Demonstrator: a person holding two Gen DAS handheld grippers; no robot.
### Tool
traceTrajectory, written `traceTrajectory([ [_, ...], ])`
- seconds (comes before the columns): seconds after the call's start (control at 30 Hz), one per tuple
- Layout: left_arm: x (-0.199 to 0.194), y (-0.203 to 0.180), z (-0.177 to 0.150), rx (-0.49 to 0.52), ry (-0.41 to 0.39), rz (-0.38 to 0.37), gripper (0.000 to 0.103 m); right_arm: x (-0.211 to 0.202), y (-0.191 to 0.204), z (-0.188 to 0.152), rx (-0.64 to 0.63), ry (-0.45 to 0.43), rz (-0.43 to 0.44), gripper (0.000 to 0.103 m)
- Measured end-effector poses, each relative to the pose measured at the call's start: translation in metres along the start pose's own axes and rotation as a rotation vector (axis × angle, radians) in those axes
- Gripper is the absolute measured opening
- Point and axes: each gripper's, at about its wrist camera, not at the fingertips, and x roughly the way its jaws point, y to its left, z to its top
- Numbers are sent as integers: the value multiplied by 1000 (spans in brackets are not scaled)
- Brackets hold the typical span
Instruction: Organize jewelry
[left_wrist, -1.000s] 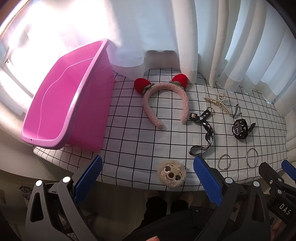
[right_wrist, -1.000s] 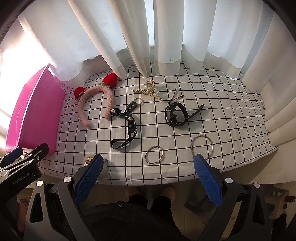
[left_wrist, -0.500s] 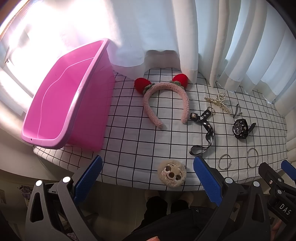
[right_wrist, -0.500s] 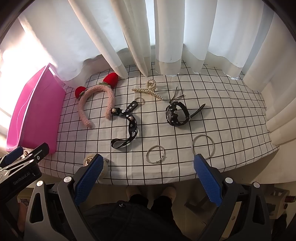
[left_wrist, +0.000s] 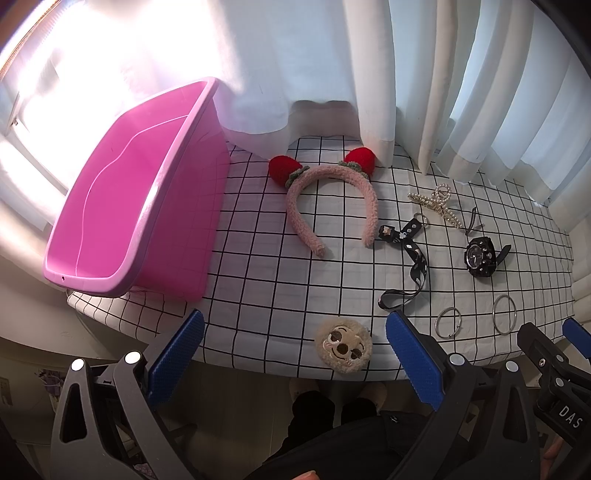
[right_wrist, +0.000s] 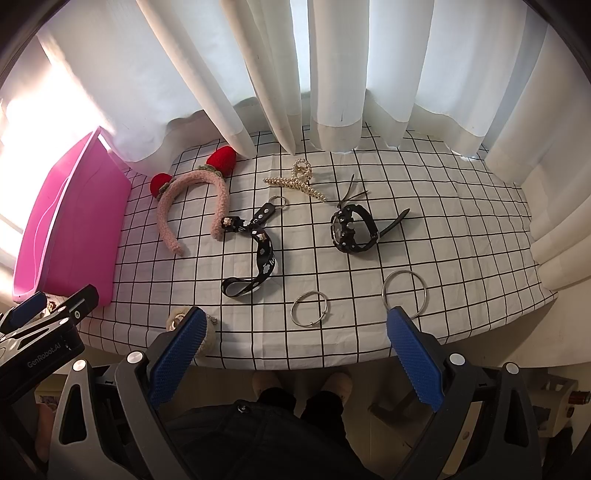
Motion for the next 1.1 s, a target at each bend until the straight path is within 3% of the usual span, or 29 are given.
traceTrajectory([
  [0.43,13,-1,-3,2,37,-8,97,9,-6,-5,27,27,57,94],
  [0.73,45,0,-20,66,95,-15,97,34,-20,-28,97,64,71,94],
  [1.1,91,-15,-46,147,130,-75,97,53,-80,-58,167,-10,-56,94],
])
